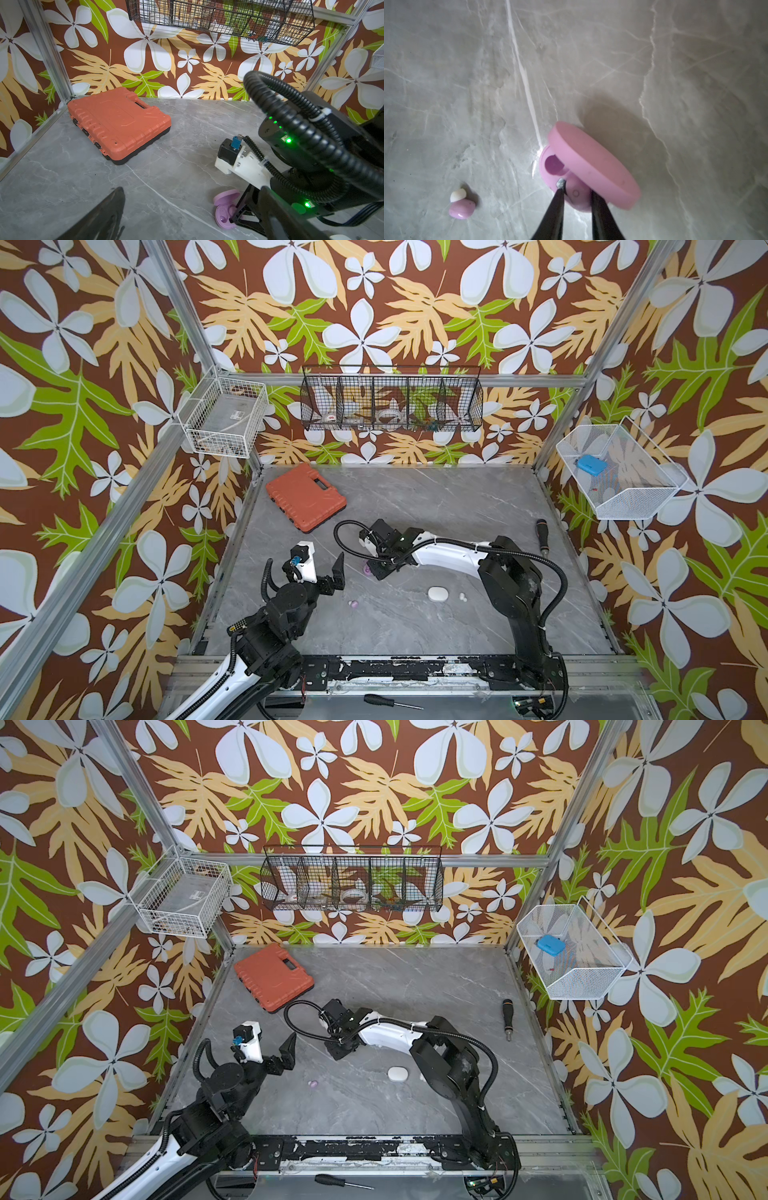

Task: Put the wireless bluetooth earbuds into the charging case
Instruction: 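Lower the held earbud into a slot of the pink case, then open the right gripper to release the earbud in the case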

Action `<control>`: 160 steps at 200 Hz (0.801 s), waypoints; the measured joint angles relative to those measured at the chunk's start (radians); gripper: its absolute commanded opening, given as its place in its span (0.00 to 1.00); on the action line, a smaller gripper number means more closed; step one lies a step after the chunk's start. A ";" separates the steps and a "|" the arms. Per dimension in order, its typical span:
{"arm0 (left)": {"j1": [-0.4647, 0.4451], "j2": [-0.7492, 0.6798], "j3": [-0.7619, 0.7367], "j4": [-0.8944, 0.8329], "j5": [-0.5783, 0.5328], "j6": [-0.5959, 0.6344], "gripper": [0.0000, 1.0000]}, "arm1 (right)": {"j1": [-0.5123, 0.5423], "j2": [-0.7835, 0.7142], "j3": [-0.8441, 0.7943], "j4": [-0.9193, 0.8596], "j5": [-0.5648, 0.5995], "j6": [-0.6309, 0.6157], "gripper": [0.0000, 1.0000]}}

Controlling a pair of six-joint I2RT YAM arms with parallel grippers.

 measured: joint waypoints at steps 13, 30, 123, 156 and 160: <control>0.000 -0.001 0.000 0.000 0.000 0.000 1.00 | 0.000 -0.006 0.000 0.000 0.000 0.000 0.25; 0.000 -0.001 0.000 0.000 0.000 0.000 1.00 | 0.000 -0.008 0.000 0.000 0.001 0.000 0.25; 0.000 0.002 0.000 0.001 0.003 0.000 1.00 | 0.000 -0.023 -0.007 -0.001 0.002 0.003 0.25; 0.000 0.003 0.000 0.002 0.004 0.000 1.00 | 0.000 -0.027 -0.007 -0.002 0.002 0.006 0.25; 0.000 0.003 0.000 0.002 0.004 0.000 1.00 | 0.000 -0.028 -0.007 -0.002 0.002 0.010 0.26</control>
